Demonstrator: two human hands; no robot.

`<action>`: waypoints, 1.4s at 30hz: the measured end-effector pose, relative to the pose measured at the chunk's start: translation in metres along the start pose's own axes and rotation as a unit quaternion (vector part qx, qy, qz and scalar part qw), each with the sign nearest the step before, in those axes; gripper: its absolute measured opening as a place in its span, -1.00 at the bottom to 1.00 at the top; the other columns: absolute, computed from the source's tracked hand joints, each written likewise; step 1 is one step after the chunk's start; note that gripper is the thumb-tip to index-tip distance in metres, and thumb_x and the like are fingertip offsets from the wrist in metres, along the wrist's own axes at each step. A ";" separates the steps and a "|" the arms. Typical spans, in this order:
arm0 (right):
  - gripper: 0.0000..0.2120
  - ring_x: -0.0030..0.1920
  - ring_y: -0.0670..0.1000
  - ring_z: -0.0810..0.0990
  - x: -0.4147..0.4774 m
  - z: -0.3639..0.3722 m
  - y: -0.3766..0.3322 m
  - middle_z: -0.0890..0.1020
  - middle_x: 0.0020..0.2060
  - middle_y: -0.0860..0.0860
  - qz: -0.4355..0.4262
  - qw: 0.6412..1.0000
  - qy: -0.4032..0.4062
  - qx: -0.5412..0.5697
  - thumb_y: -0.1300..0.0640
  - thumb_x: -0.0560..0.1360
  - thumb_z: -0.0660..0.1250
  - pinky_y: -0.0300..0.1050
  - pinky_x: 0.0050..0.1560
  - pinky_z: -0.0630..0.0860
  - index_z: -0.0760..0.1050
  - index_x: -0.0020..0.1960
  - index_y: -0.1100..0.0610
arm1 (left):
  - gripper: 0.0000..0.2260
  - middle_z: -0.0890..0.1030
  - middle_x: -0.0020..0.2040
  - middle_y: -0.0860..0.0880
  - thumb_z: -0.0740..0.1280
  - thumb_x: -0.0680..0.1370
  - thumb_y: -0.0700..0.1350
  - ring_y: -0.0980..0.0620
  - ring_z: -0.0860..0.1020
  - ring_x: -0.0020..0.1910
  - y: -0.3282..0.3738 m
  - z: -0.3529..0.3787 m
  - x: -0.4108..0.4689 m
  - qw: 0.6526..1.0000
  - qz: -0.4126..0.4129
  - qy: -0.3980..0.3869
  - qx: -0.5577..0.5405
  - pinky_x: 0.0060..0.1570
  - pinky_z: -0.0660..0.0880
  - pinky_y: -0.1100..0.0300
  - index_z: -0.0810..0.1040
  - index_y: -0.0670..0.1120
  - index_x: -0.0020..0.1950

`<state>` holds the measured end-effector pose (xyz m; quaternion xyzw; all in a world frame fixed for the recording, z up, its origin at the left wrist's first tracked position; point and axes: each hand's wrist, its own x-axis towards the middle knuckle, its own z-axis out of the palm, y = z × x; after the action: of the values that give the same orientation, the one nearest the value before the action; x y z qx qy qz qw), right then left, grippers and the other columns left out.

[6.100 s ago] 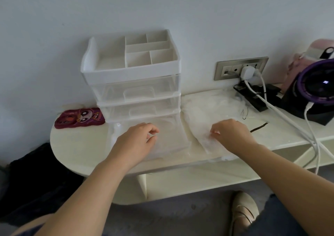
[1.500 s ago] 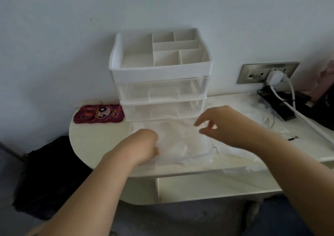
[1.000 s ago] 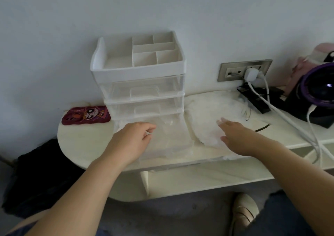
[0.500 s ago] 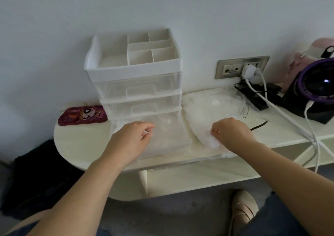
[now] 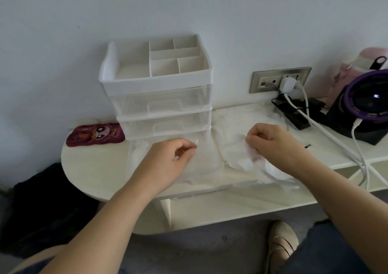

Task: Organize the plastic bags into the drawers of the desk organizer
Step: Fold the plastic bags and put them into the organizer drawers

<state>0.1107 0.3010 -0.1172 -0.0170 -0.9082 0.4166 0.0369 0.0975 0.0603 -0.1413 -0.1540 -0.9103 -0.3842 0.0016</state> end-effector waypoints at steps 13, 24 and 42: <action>-0.87 -0.29 -0.16 0.58 -0.008 0.070 -0.063 0.65 -0.28 -0.14 -0.164 0.978 -0.075 0.108 0.13 0.52 0.31 -0.29 -0.23 0.50 0.63 -0.09 -0.02 | -0.56 0.56 0.14 -0.20 0.38 0.48 0.09 -0.12 0.54 0.14 0.010 -0.025 -0.003 0.820 -0.106 -0.152 -0.541 0.27 0.39 -0.18 0.55 -0.19 0.23; -0.38 0.21 -0.24 0.35 0.032 0.047 -0.065 0.44 0.05 -0.42 -0.173 0.977 -0.118 -0.036 0.07 0.39 0.42 -0.45 0.03 0.34 0.26 0.35 -0.23 | -0.65 0.56 0.25 -0.20 0.26 0.47 -0.03 -0.20 0.56 0.19 -0.021 -0.071 -0.002 0.800 -0.086 -0.208 -0.556 0.03 0.55 -0.11 0.61 -0.11 0.19; -0.84 -0.19 -0.17 0.49 0.041 0.066 -0.080 0.53 -0.17 -0.19 -0.275 0.945 0.168 -0.060 0.20 0.45 0.36 -0.37 -0.15 0.38 0.60 0.00 0.03 | -0.78 0.65 0.05 -0.18 0.15 0.65 -0.10 -0.08 0.67 -0.11 -0.046 -0.058 0.023 0.836 -0.321 -0.009 -0.445 -0.34 0.61 0.09 0.55 -0.07 0.17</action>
<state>0.0647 0.2014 -0.0977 0.1617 -0.8815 0.3264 0.3006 0.0562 -0.0038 -0.1296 0.1592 -0.6393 -0.7256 -0.1988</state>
